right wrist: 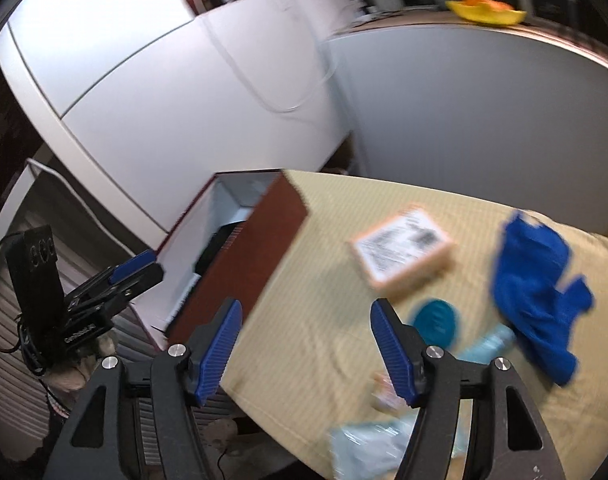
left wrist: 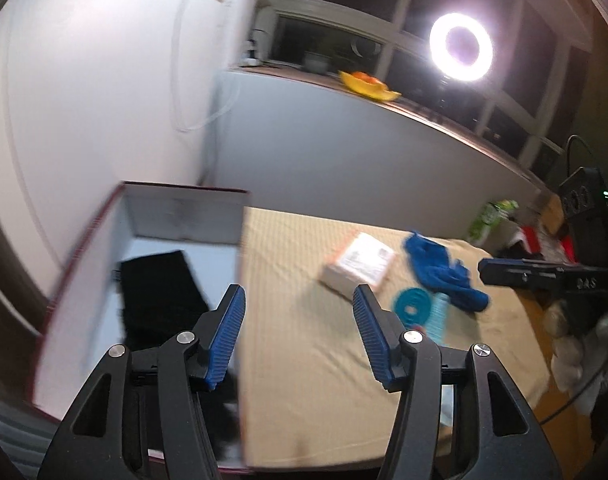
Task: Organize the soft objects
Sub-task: 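Move both grippers back over the blue microfiber towel, then close both grippers on a fold of the blue towel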
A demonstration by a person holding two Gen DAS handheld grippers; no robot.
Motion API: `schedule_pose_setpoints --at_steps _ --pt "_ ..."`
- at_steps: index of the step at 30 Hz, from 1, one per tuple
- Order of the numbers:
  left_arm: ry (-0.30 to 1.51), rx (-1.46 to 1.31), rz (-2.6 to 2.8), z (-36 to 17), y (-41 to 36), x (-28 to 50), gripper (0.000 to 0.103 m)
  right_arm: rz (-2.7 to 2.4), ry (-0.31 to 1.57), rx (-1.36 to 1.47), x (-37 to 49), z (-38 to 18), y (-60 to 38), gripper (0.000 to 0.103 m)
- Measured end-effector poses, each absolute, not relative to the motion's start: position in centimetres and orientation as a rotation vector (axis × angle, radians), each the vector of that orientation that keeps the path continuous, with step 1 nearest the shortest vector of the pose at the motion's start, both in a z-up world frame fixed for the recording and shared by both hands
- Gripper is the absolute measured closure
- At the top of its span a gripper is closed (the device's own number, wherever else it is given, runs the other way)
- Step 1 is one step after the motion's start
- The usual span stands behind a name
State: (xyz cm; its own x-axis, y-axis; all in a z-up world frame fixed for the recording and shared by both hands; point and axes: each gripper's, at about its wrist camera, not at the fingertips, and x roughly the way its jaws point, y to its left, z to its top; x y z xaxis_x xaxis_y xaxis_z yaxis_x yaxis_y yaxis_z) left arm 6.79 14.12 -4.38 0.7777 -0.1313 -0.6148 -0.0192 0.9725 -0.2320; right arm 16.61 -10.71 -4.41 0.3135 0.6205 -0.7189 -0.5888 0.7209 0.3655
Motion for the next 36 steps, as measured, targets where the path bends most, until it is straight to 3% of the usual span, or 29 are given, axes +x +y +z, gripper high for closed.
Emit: schedule_pose_setpoints --at_steps 16,19,21,36 --pt "0.781 -0.177 -0.293 -6.1 2.3 13.3 0.048 0.551 1.008 0.209 22.5 -7.0 -26.8 0.034" --pt "0.822 -0.184 -0.349 -6.6 0.4 15.3 0.046 0.532 1.036 0.248 24.0 -8.2 -28.2 0.034" --pt "0.869 -0.228 -0.393 -7.3 -0.7 17.0 0.040 0.521 1.060 0.281 25.1 -9.3 -29.1 0.034" --pt "1.073 -0.086 -0.421 -11.6 -9.1 25.8 0.040 0.507 1.185 0.419 32.3 -16.8 -31.0 0.034"
